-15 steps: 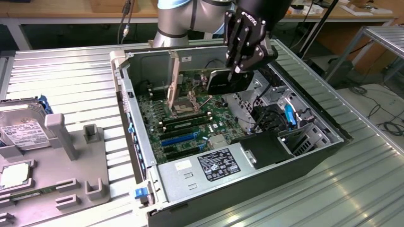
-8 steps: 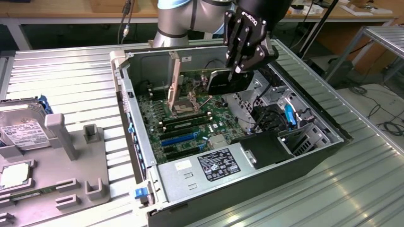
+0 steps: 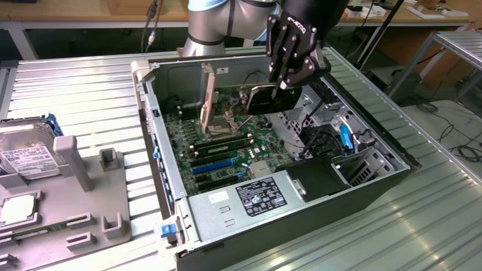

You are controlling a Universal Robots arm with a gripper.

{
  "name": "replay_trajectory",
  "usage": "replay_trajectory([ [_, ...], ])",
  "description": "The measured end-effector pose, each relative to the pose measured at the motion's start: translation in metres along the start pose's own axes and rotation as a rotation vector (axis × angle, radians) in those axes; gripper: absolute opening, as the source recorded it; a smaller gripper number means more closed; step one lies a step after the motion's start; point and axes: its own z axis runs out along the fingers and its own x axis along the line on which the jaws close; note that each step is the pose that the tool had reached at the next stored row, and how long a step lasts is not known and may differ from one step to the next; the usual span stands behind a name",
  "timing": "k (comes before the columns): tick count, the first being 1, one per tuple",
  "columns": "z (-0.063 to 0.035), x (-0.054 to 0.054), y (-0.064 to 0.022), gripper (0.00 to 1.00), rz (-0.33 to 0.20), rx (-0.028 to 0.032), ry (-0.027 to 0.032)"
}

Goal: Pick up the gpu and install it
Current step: 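Insert the gpu into the slot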

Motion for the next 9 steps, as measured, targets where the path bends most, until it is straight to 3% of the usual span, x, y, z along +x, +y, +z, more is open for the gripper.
replay_trajectory([
  [8,0.0037,-0.0003,-0.0001,0.27,-0.021,-0.0002,0.0011],
  [9,0.0047,-0.0005,-0.0001,0.27,-0.021,0.0027,0.0007],
])
